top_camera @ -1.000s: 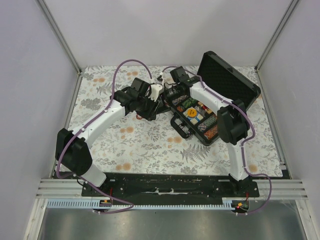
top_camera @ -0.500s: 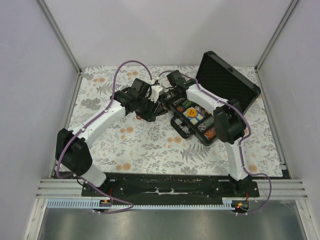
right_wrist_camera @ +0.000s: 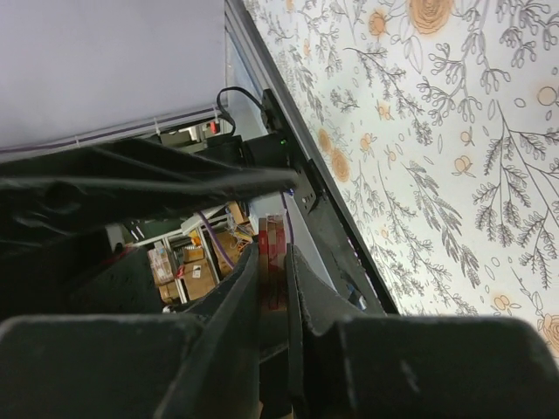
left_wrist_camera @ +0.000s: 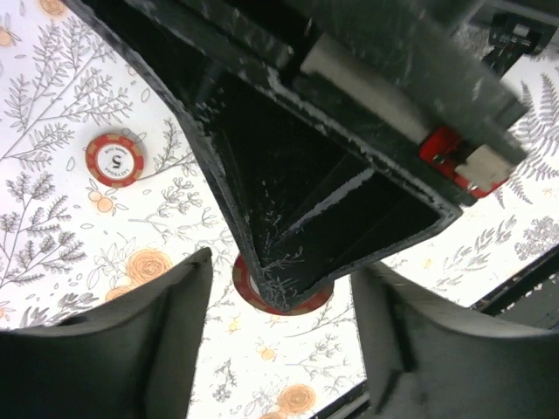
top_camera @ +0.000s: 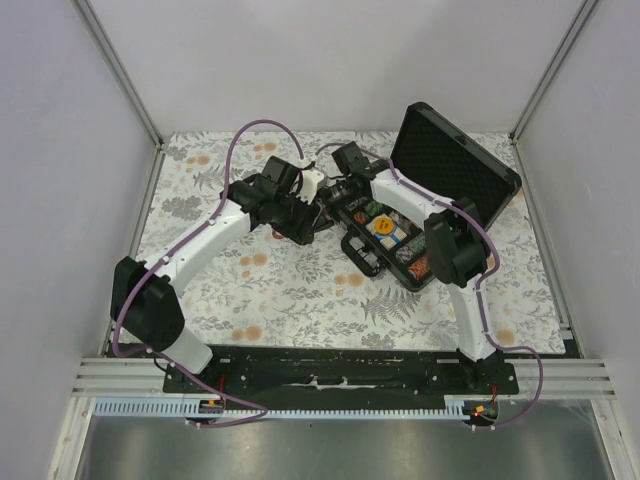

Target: Pack up texas hold em set

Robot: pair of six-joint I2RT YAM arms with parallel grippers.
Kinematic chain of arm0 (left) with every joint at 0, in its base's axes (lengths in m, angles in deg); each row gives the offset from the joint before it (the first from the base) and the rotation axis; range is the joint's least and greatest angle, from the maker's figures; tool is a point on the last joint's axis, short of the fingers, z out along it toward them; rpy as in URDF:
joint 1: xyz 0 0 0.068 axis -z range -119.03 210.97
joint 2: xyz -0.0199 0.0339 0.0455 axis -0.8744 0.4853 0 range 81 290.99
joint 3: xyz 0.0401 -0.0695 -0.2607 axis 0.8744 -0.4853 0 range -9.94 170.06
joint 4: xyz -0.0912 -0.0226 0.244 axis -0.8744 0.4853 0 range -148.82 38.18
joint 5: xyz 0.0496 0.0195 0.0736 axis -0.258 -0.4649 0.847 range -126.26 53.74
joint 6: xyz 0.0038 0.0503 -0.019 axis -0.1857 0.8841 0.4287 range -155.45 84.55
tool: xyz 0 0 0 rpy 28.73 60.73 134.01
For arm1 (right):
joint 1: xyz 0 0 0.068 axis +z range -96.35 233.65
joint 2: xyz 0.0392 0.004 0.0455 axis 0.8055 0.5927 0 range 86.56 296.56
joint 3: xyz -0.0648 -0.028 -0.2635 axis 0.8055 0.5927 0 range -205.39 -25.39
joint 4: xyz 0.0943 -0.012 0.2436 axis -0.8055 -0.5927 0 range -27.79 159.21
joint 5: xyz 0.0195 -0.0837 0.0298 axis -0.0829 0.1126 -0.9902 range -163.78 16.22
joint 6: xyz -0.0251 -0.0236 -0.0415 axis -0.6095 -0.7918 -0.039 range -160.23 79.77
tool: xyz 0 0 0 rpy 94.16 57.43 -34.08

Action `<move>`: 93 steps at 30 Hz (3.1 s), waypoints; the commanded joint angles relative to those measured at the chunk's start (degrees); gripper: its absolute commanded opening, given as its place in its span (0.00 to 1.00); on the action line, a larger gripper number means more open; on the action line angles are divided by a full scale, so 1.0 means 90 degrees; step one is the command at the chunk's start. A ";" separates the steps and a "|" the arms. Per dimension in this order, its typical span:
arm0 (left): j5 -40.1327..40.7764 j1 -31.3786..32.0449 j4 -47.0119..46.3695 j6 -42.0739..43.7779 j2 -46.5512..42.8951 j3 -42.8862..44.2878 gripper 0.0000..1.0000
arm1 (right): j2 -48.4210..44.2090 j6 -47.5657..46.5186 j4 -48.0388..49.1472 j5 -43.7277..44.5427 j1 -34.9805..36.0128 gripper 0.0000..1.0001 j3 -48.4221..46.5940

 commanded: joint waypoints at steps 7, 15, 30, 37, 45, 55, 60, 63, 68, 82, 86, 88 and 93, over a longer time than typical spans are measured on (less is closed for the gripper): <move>0.0674 -0.0024 -0.0700 -0.0009 -0.0600 -0.0118 0.91 | -0.0249 -0.0011 -0.0110 0.0825 -0.0421 0.00 -0.0080; 0.0977 -0.0034 -0.1295 -0.0447 -0.0903 -0.0470 0.91 | -0.0454 -0.1064 -0.0792 0.2210 -0.0939 0.00 -0.0265; 0.0977 -0.0033 -0.1677 -0.0751 -0.0610 -0.0597 0.91 | -0.0318 -0.2707 -0.1565 0.4575 -0.0969 0.00 -0.0559; 0.0977 -0.0034 -0.1687 -0.0751 -0.0483 -0.0549 0.91 | -0.0406 -0.2765 -0.1614 0.4947 -0.0988 0.00 -0.0627; 0.0987 -0.0034 -0.1677 -0.0673 -0.0288 -0.0392 0.90 | -0.0357 -0.2727 -0.1692 0.5104 -0.1174 0.00 -0.0734; 0.0938 -0.0034 -0.1618 -0.0595 -0.0063 -0.0246 0.90 | -0.0308 -0.2736 -0.1770 0.4946 -0.1398 0.00 -0.0793; 0.0938 -0.0034 -0.1599 -0.0556 0.0015 -0.0178 0.90 | -0.0405 -0.2892 -0.1732 0.5142 -0.1398 0.00 -0.0754; 0.0909 -0.0034 -0.1599 -0.0546 0.0064 -0.0168 0.90 | -0.0484 -0.2941 -0.1614 0.5327 -0.1330 0.00 -0.0588; 0.0909 -0.0034 -0.1579 -0.0507 0.0113 -0.0139 0.90 | -0.0581 -0.3097 -0.1517 0.5727 -0.1135 0.01 -0.0344; 0.0987 -0.0034 -0.1560 -0.0478 0.0074 -0.0216 0.90 | -0.0757 -0.3273 -0.0999 0.6949 -0.0500 0.06 0.0027; 0.0977 -0.0034 -0.1550 -0.0478 0.0035 -0.0246 0.90 | -0.0816 -0.3224 -0.0882 0.7358 -0.0393 0.05 0.0057; 0.0977 -0.0034 -0.1540 -0.0478 0.0015 -0.0265 0.89 | -0.0835 -0.3234 -0.0833 0.7515 -0.0353 0.05 0.0057; 0.1142 -0.0034 -0.1540 -0.0439 -0.0053 -0.0344 0.89 | -0.0757 -0.3244 -0.0823 0.7760 -0.0295 0.10 0.0076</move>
